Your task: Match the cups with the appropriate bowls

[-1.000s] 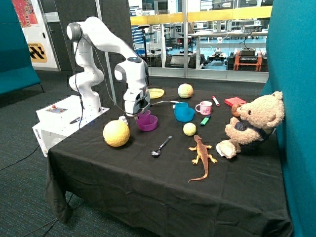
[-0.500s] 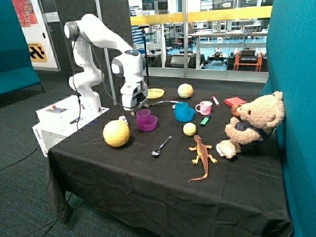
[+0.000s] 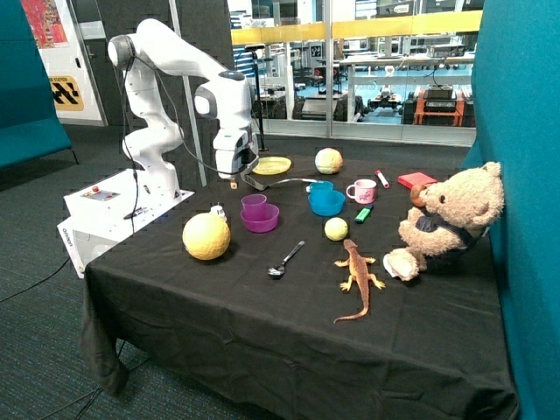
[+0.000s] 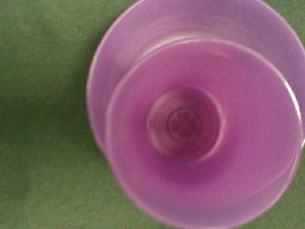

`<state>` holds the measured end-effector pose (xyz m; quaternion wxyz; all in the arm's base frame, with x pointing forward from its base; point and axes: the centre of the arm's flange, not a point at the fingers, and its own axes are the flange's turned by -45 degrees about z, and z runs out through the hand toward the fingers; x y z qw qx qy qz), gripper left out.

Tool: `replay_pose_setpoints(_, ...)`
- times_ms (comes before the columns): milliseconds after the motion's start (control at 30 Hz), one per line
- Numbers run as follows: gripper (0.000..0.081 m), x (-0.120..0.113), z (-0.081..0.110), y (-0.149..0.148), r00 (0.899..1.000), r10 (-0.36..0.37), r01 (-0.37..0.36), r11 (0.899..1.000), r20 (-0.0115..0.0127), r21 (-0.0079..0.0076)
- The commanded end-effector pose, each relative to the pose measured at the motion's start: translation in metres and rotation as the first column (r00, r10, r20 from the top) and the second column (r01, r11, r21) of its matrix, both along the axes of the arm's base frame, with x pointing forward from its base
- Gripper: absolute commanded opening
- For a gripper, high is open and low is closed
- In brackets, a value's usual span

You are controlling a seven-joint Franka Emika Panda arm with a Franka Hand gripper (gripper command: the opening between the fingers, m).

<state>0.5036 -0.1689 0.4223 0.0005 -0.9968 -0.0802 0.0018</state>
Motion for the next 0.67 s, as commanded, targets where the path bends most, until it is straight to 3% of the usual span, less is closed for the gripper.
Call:
replay_pose_setpoints(0, 0.076, -0.014, 0.02, 0.011, 0.999, 0.034, -0.034, 0.999, 0.0036, -0.0008)
replay_pose_setpoints(367, 0.0751, -0.012, 0.022, 0.009, 0.999, 0.052, -0.052, 0.999, 0.0036, -0.0008)
replay_pose_setpoints(633, 0.0746, -0.007, 0.026, 0.023, 0.996, 0.087, -0.087, 0.996, 0.0036, -0.0008)
